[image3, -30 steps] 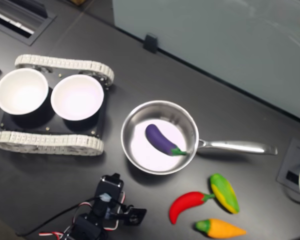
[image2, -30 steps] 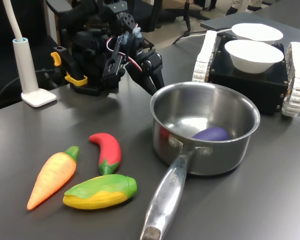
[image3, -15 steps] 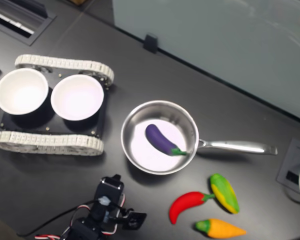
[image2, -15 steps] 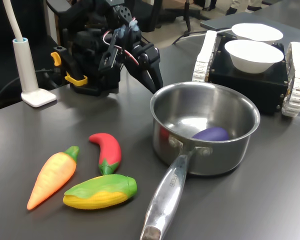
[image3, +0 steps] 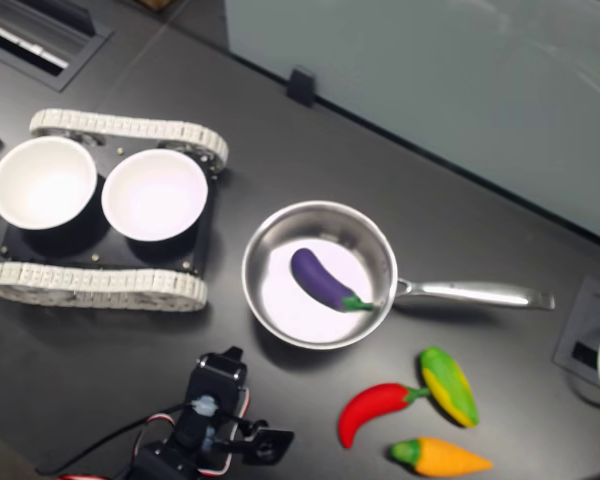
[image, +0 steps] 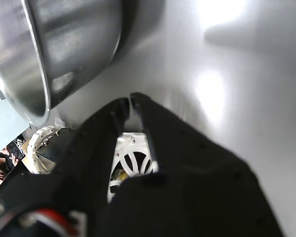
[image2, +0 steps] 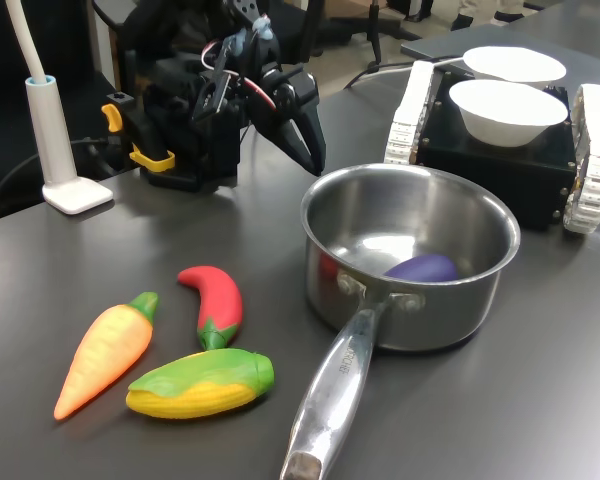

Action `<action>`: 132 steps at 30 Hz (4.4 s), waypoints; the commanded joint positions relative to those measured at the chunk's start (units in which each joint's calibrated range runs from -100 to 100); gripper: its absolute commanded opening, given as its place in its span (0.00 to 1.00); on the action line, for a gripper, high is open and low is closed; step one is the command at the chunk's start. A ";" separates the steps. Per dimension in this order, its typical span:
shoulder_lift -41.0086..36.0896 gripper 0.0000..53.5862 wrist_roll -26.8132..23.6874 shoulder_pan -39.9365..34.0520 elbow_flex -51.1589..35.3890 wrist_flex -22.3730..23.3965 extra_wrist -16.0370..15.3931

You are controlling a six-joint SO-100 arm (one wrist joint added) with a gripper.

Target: Pick up the carrot and place them in the pan

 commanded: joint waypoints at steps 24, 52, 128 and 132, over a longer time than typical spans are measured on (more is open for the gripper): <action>30.98 0.00 5.81 22.61 -50.42 7.99 -7.18; 52.66 0.05 7.42 45.20 -80.41 7.90 -10.54; 100.23 0.55 33.31 72.61 -99.49 8.07 -5.42; 101.75 0.55 34.92 74.44 -100.22 7.99 -4.75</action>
